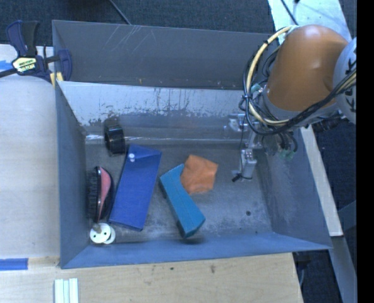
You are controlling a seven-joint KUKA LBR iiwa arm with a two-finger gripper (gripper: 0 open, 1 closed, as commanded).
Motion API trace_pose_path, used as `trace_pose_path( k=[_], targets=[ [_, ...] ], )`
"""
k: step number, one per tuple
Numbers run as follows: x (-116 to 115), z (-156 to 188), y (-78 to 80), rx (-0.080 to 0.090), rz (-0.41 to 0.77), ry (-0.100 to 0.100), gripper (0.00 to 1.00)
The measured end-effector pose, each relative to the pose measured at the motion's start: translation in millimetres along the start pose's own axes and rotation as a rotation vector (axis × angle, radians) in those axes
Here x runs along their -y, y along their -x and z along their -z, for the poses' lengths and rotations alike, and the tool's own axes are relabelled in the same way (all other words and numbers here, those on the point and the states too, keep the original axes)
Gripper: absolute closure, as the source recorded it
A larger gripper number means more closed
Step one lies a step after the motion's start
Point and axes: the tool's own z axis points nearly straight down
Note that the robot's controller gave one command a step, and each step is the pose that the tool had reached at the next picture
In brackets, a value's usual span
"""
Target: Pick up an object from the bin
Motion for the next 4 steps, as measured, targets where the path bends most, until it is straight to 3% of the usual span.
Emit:
trace_pose_path(
  k=[1, 2, 3, 4],
  targets=[
    [-0.1, 1.7, -0.2, 0.002, 0.0, 0.0, 0.0],
    [-2.1, 42.1, 4.3, 0.002, 0.051, 0.0, 0.0],
    [-45.3, 27.0, 34.5, 0.023, 0.102, -0.002, 0.0],
    [-89.2, -36.0, 36.5, 0.01, 0.116, 0.0, 0.0]
  ],
)
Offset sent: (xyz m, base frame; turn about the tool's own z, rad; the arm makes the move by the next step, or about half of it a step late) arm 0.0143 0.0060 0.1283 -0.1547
